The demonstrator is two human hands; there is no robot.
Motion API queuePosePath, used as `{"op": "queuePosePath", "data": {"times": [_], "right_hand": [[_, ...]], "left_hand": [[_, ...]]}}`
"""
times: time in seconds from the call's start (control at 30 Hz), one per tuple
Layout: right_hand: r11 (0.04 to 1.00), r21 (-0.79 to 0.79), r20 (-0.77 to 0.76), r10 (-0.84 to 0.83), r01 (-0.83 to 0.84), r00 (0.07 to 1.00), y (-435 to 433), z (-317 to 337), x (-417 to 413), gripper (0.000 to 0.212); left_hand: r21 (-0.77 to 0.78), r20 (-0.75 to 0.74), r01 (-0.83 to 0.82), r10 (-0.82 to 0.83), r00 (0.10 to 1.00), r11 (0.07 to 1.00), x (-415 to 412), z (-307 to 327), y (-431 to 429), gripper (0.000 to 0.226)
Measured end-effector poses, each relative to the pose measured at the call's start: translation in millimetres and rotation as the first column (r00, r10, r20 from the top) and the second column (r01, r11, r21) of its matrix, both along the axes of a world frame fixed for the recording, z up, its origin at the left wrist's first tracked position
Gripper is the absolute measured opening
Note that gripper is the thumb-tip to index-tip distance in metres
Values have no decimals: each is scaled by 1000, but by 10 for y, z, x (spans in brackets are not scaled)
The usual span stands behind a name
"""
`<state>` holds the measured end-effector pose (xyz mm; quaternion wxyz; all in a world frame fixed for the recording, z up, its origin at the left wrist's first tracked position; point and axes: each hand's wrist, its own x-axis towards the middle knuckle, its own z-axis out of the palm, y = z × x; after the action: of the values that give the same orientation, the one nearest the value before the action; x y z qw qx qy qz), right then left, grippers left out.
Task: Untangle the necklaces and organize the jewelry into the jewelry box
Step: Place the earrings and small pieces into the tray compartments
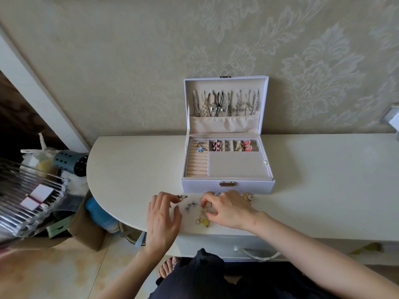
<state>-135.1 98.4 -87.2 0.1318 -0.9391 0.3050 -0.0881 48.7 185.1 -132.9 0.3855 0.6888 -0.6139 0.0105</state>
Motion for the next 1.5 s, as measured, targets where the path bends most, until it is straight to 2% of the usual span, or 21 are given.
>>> {"op": "queuePosePath", "data": {"times": [0.1,0.2,0.3,0.4,0.57,0.67,0.8,0.9,1.0,1.1,1.27,1.5], "right_hand": [[999,-3,145,-50,51,988,-19,22,-55,19],[992,41,216,-125,119,968,-64,93,-201,17],[978,101,291,-202,180,935,-80,115,-377,16],[943,202,379,-324,264,867,-56,76,-537,17],[874,361,416,-464,326,782,-46,12,-681,25],[851,392,413,-501,349,760,-41,-17,-761,37],[839,388,442,-533,382,721,-58,-54,-843,30],[828,388,471,-556,406,685,-75,-78,-907,23],[820,392,493,-570,417,658,-81,-114,-981,23],[833,358,495,-552,421,671,-92,-155,-1019,28],[873,206,431,-486,442,760,-86,-202,-1023,26],[865,226,324,-501,448,803,-56,-284,-966,28]], "left_hand": [[83,1,-202,202,979,976,37,-27,-27,19],[179,81,-257,246,966,950,62,-80,-95,30],[183,131,-202,180,975,962,30,-75,-147,20],[174,107,-119,102,989,978,-18,-66,-182,12],[41,74,-69,66,995,997,-215,12,-171,16],[-24,130,82,-78,988,996,-362,98,-218,10],[37,272,278,-277,921,960,-505,80,-362,13],[45,297,334,-332,896,942,-599,65,-457,17],[67,354,314,-317,880,947,-642,30,-523,16],[88,364,255,-269,892,963,-623,-4,-505,21],[109,328,235,-258,909,966,-551,11,-404,23],[84,287,222,-237,928,971,-487,31,-401,25]]}}
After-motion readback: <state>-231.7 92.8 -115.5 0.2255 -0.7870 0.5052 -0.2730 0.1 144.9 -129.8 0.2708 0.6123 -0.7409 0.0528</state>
